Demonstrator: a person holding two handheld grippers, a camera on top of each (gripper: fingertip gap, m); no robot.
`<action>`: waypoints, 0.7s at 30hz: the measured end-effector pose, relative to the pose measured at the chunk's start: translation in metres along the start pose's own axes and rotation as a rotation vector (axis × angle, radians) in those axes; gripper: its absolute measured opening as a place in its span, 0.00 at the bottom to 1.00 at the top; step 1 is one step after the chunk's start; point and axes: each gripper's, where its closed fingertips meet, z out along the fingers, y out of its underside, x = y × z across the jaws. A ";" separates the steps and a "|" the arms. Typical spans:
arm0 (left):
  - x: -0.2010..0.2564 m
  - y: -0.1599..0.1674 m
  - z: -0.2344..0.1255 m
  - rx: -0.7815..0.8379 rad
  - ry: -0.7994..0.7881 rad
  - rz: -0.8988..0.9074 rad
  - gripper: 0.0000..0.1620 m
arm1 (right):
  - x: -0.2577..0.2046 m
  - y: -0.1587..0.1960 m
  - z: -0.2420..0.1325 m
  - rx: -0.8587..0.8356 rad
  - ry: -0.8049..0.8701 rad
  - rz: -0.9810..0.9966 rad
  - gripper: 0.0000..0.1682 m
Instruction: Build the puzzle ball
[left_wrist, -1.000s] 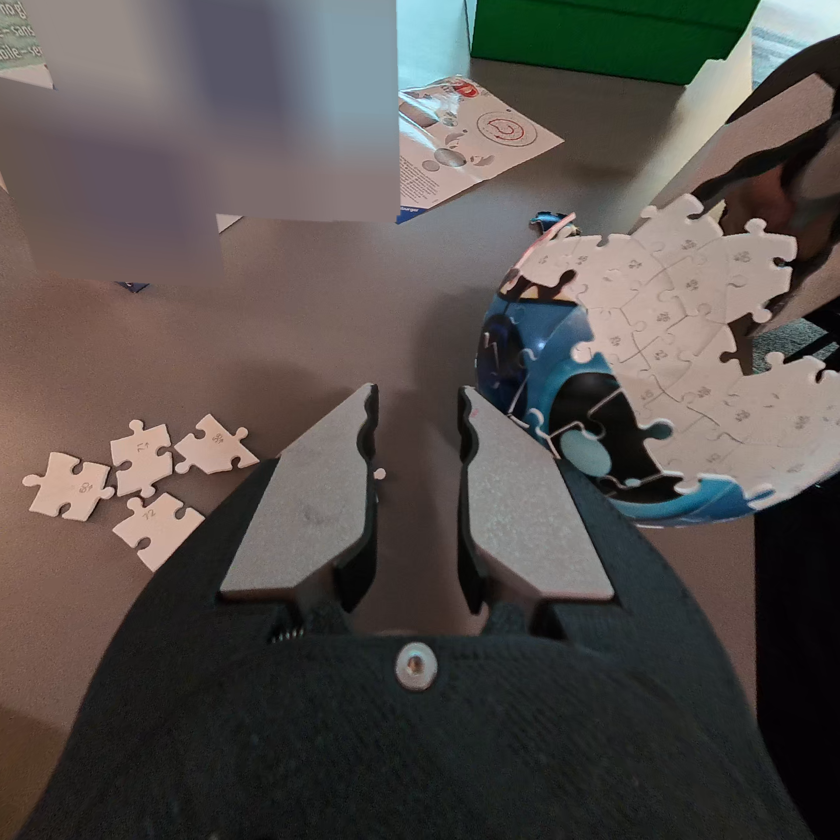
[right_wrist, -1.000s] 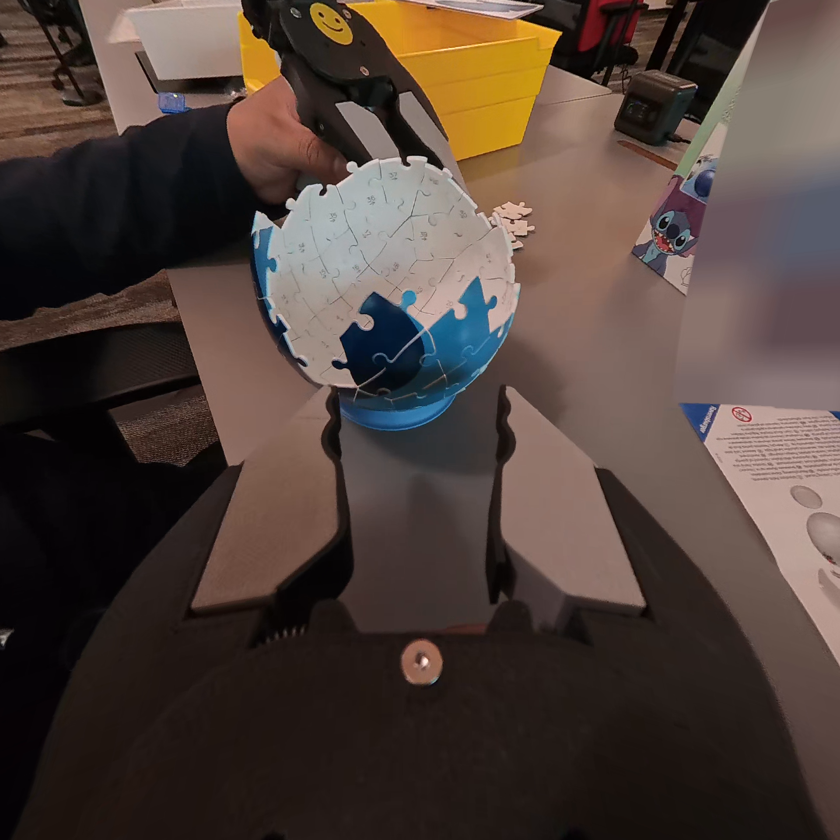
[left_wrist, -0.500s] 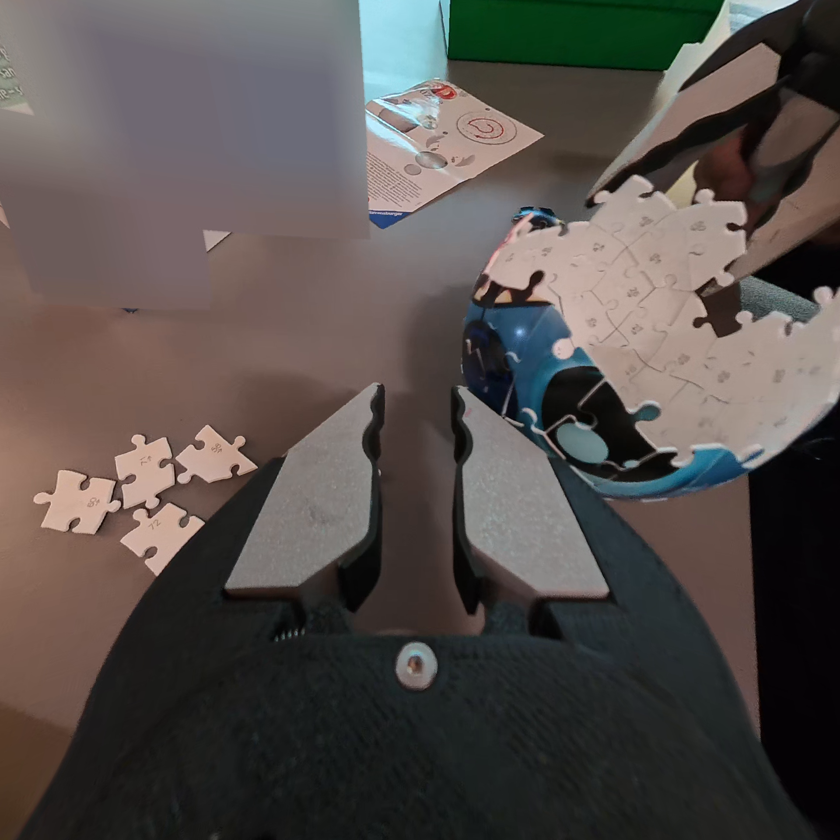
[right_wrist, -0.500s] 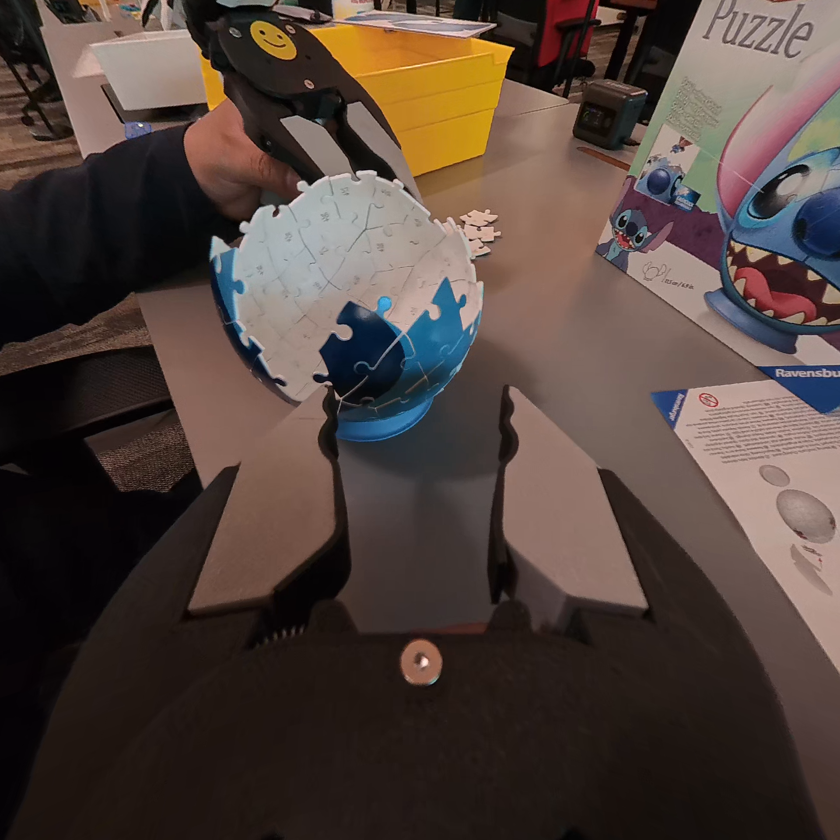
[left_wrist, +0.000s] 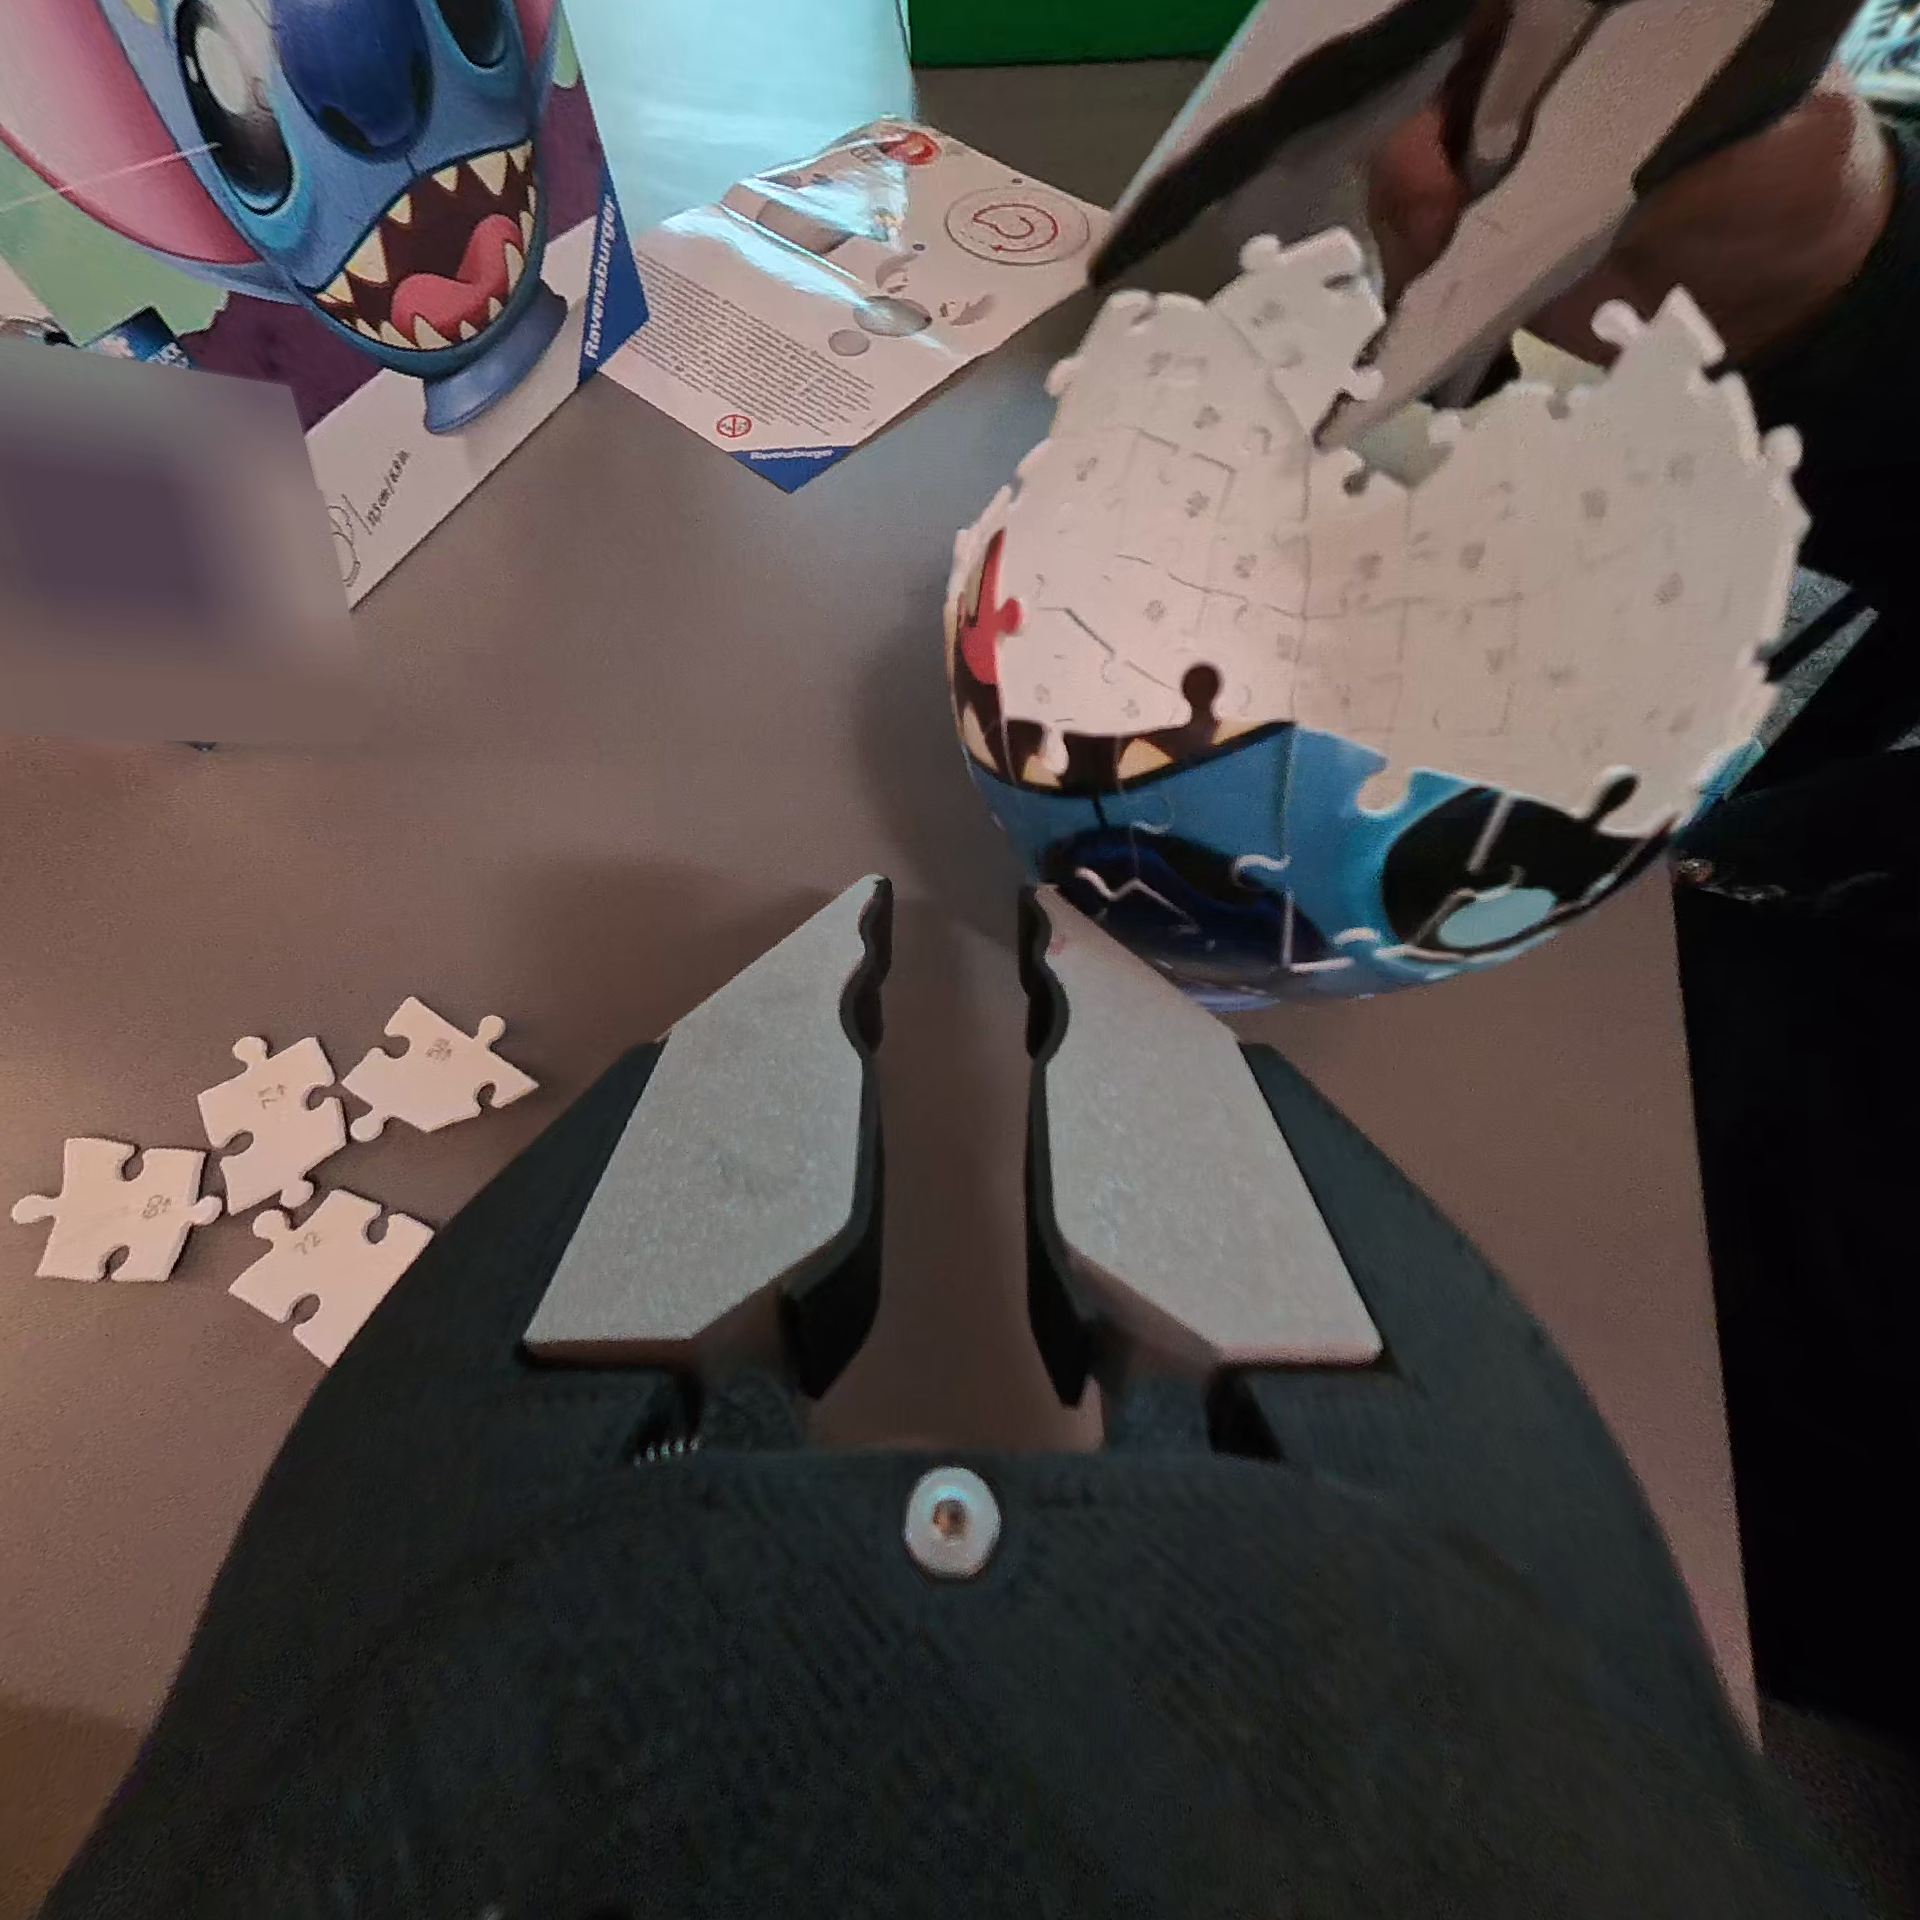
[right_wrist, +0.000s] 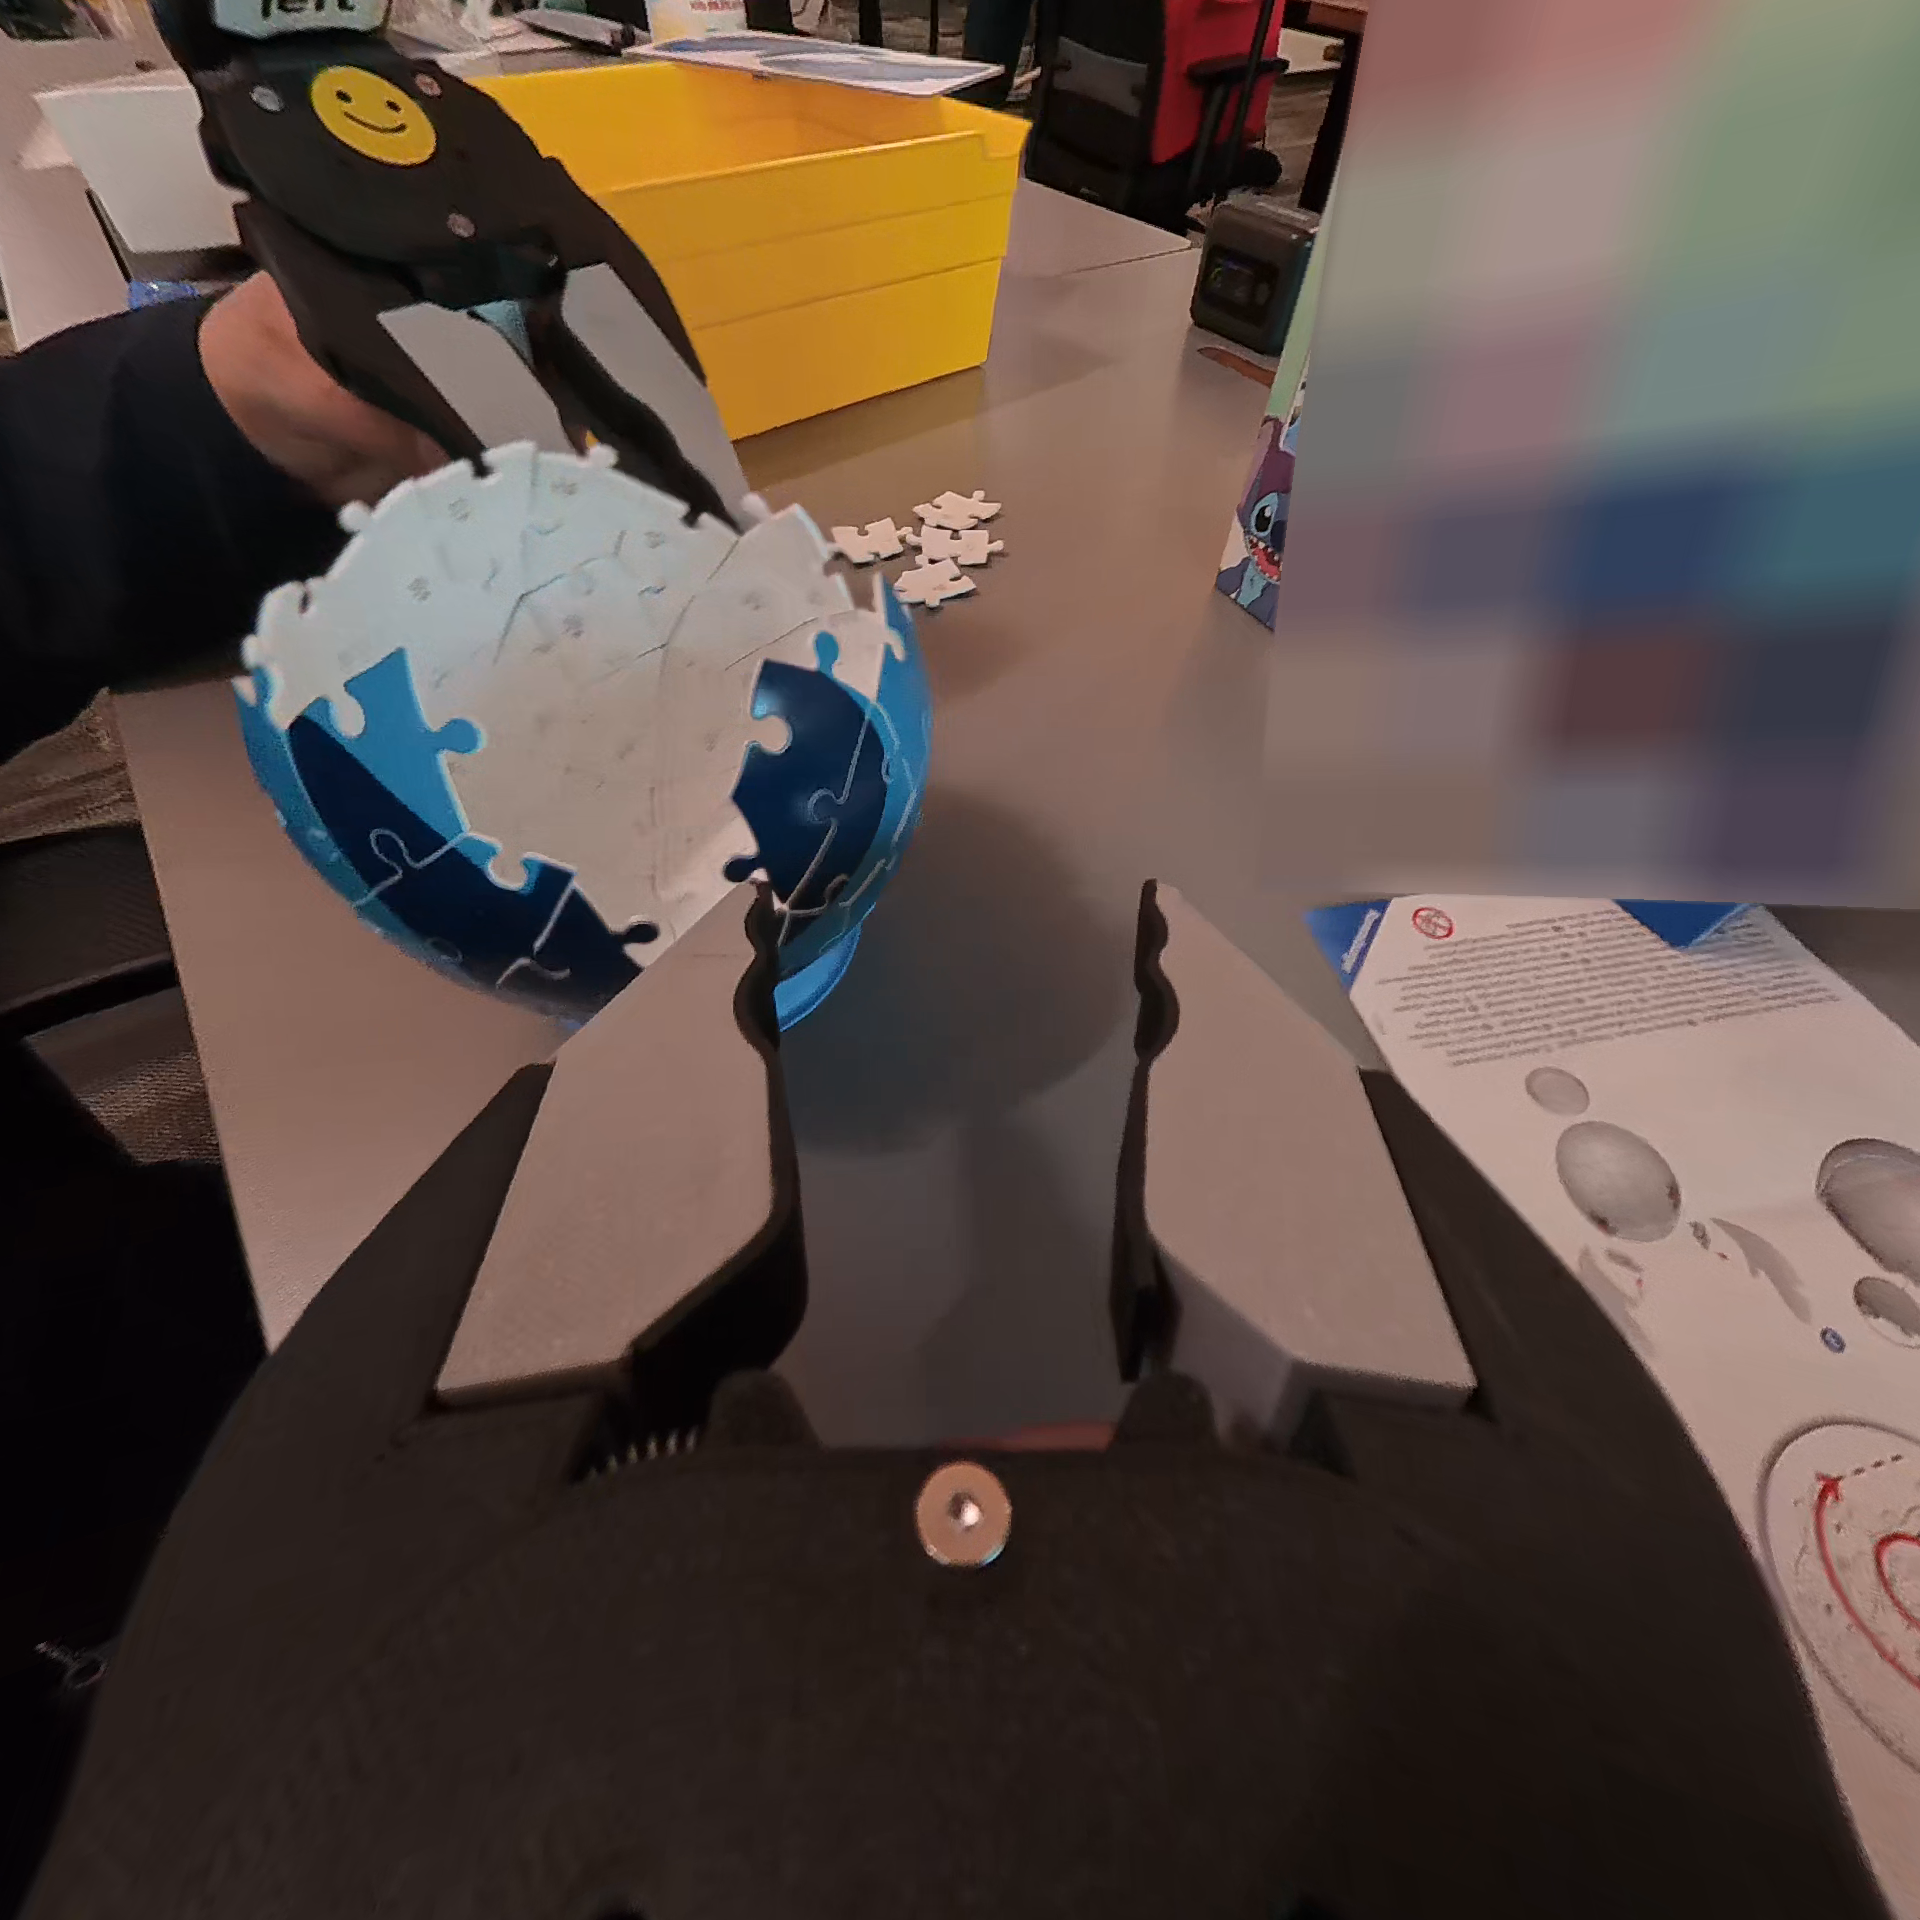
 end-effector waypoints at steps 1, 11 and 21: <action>0.001 0.002 0.001 -0.009 0.006 0.006 0.13 | 0.004 -0.002 0.002 0.002 -0.003 -0.002 0.39; 0.027 0.013 0.001 -0.064 0.177 0.016 0.14 | 0.025 -0.020 0.030 0.002 -0.121 -0.008 0.35; 0.036 0.008 -0.019 -0.024 0.280 -0.016 0.18 | 0.028 -0.028 0.054 -0.004 -0.229 -0.001 0.37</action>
